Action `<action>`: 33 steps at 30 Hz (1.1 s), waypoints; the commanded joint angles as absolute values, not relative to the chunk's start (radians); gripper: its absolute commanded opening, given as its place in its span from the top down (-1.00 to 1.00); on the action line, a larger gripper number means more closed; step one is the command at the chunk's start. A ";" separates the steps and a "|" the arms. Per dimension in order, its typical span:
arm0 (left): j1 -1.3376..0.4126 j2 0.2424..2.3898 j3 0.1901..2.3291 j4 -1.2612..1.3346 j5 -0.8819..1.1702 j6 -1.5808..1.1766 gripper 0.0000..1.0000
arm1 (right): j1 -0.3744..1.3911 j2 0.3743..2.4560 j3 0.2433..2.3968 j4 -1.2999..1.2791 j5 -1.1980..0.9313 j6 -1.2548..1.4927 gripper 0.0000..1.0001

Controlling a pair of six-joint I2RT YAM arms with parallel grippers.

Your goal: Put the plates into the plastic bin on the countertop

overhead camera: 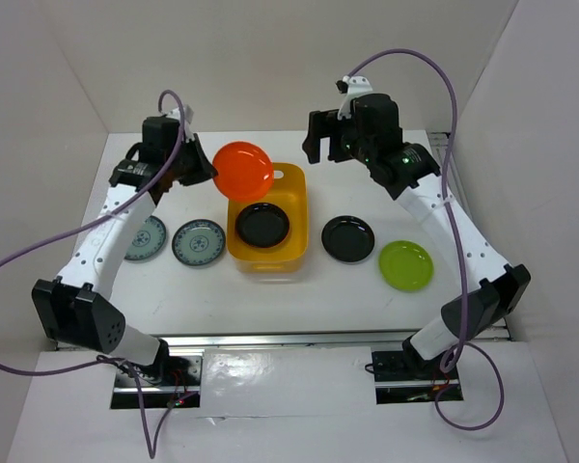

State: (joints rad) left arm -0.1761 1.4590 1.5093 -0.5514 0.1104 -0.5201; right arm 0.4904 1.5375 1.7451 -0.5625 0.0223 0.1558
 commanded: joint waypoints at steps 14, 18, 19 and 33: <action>-0.389 1.589 1.459 -0.604 -0.176 -0.509 1.00 | 0.456 1.402 1.655 -0.568 -0.035 0.158 -1.00; -0.399 1.643 1.471 -0.618 -0.199 -0.528 1.00 | 0.446 1.390 1.637 -0.568 -0.055 0.158 -1.00; -0.399 1.643 1.482 -0.618 -0.209 -0.528 1.00 | 0.446 1.390 1.626 -0.568 -0.064 0.158 -1.00; -0.408 1.772 1.540 -0.627 -0.218 -0.538 0.58 | 0.437 1.390 1.617 -0.558 -0.092 0.149 -1.00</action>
